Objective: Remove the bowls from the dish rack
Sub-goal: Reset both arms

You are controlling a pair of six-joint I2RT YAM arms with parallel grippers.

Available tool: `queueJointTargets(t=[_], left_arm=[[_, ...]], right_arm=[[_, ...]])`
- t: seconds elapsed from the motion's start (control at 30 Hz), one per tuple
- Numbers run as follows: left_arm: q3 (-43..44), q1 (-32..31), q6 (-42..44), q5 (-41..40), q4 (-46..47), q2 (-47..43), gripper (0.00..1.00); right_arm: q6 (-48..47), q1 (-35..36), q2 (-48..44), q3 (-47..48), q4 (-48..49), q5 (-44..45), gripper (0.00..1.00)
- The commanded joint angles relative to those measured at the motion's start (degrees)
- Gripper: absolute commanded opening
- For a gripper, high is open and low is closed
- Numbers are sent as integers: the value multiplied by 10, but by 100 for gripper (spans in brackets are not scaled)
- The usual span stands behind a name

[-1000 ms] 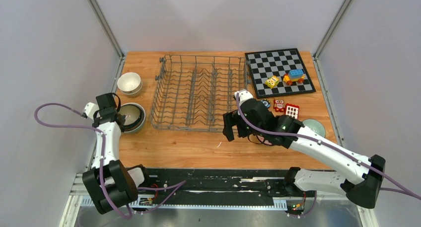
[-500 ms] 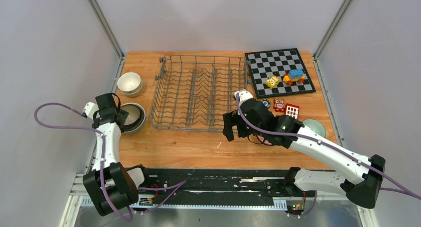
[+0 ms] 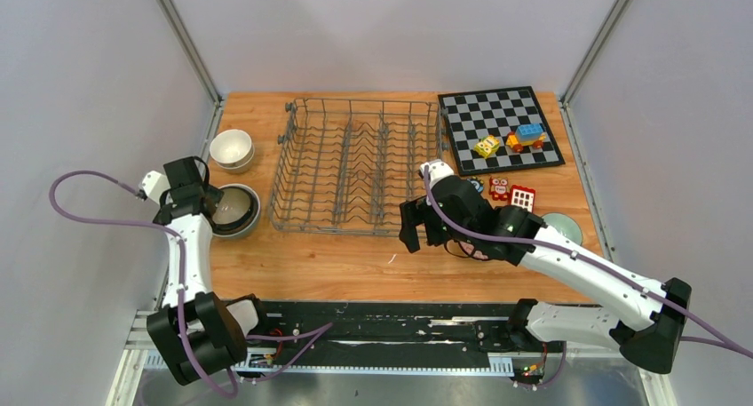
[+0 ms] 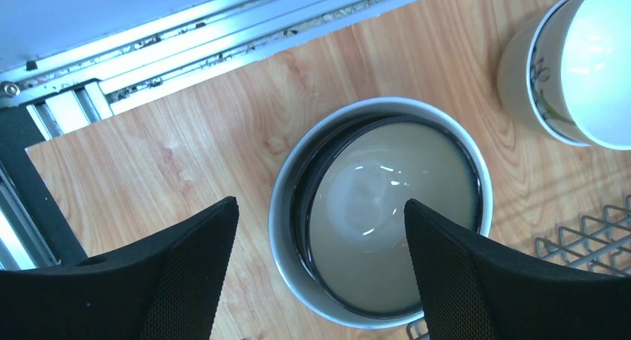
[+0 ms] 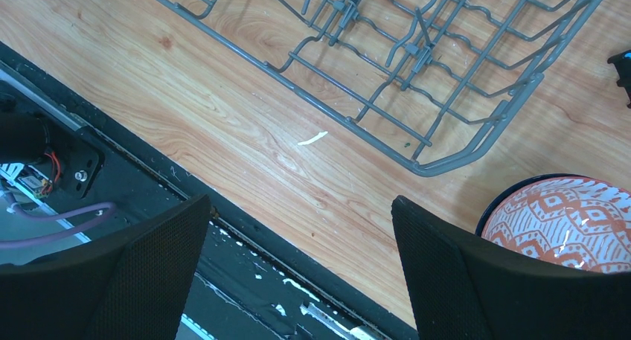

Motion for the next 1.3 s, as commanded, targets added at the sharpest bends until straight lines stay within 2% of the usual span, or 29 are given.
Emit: queueJointTargets(t=[0.0, 0.2, 0.37, 0.57, 0.77, 0.93, 1.03, 1.07, 1.1, 1.2, 1.27], left_arm=[[23, -1, 7, -27, -1, 27, 82], [13, 0, 0, -25, 21, 56, 71], [12, 0, -4, -28, 33, 75, 53], [2, 2, -11, -38, 46, 90, 37], [-2, 5, -14, -39, 50, 95, 17], [-10, 6, -15, -36, 54, 98, 12], [-8, 5, -16, -35, 51, 99, 13], [-6, 5, -15, -34, 49, 97, 17], [-5, 5, -13, -34, 48, 94, 24], [7, 5, -2, -30, 35, 81, 53], [16, 5, 2, -24, 22, 66, 67]], right_arm=[[8, -5, -1, 25, -19, -7, 95], [27, -4, -2, 20, -20, -17, 94], [28, -4, -4, 21, -25, -16, 94], [28, -4, -7, 20, -28, -11, 94], [27, -4, -9, 15, -28, -8, 94], [27, -4, -11, 14, -28, -6, 94], [27, -4, -14, 13, -29, -6, 94], [27, -4, -15, 12, -29, -5, 94], [27, -4, -16, 12, -29, -5, 94], [27, -4, -18, 12, -29, -4, 94], [25, -4, -18, 15, -30, -5, 94]])
